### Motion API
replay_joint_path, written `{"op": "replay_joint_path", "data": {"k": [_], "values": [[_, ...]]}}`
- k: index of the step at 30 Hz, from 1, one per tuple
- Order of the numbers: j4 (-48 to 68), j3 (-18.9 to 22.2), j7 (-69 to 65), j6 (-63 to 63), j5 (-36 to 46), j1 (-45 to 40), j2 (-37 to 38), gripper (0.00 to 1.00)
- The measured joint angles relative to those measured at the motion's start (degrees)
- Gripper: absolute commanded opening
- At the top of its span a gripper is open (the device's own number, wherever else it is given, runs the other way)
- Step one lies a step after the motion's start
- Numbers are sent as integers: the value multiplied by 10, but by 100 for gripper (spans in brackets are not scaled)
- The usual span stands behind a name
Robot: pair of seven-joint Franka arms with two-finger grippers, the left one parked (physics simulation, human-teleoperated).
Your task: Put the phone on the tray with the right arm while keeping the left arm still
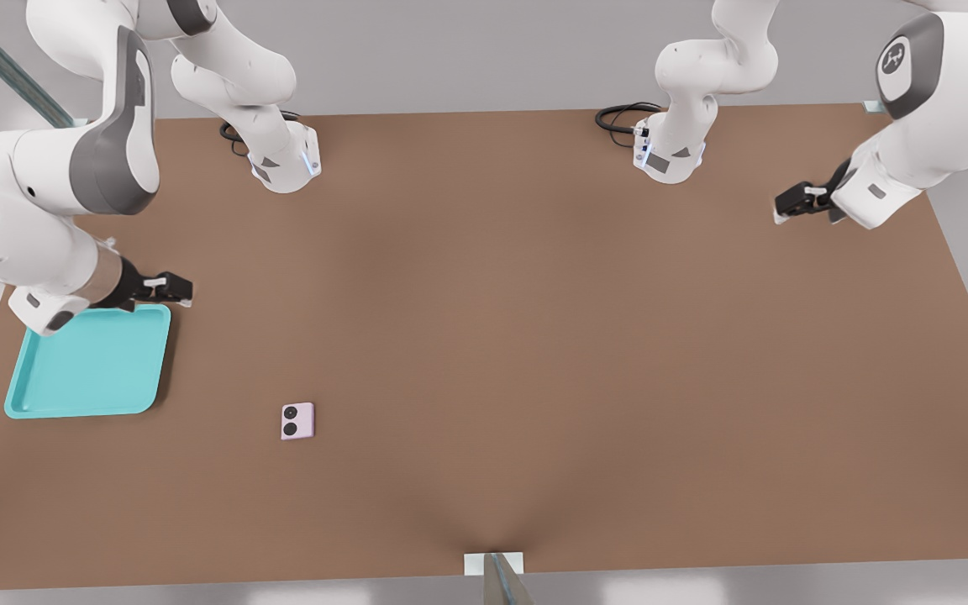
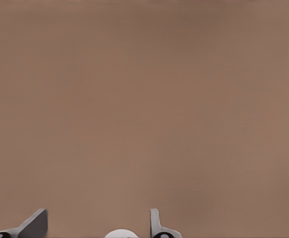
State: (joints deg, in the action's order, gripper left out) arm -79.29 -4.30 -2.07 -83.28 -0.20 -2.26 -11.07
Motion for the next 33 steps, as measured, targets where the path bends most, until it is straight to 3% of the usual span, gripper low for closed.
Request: {"op": "replay_joint_path", "data": {"k": [5, 8, 15, 19, 33], "values": [[-11, -3, -3, -37, -1, 5, -15, 100], [-90, -13, -4, -96, -1, 9, -39, 100], [-54, -22, -3, -270, -1, 14, -242, 100], [-42, -24, 10, -351, -2, 44, -306, 100], [-51, -19, 52, -473, -60, 65, -368, 100]]}}
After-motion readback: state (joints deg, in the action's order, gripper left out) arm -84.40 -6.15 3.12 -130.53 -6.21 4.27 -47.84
